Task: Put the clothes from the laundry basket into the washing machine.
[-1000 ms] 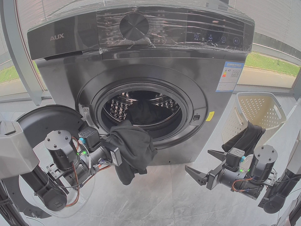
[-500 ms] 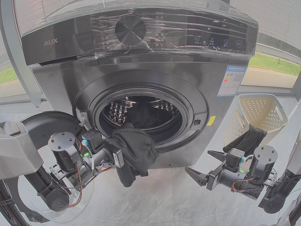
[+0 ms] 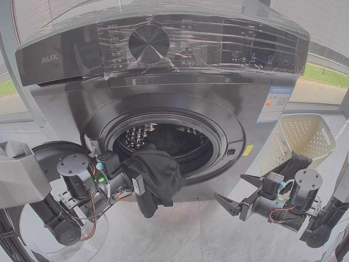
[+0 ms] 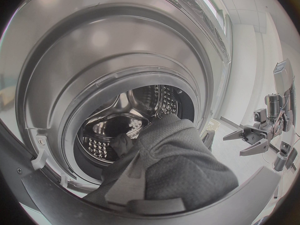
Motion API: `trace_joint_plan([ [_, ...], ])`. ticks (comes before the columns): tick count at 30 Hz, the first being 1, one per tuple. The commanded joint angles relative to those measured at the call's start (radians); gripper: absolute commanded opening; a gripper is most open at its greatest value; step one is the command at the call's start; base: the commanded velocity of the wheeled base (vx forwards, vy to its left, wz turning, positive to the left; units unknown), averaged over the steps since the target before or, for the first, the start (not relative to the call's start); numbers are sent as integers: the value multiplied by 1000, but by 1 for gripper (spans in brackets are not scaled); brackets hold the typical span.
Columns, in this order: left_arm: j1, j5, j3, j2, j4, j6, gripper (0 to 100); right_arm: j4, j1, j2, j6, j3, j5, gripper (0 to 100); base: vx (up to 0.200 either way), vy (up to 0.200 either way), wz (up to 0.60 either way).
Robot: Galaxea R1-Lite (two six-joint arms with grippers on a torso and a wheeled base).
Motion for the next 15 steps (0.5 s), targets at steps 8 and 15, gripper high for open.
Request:
trace_joint_plan([
  [8, -62, -7, -69, 138, -1, 9, 0, 0, 56, -28, 0, 27, -3, 100, 0, 0, 0],
  [15, -49, -4, -269, 298, -1, -52, 0, 1, 104, -53, 0, 30, -9, 100, 0, 0, 0],
])
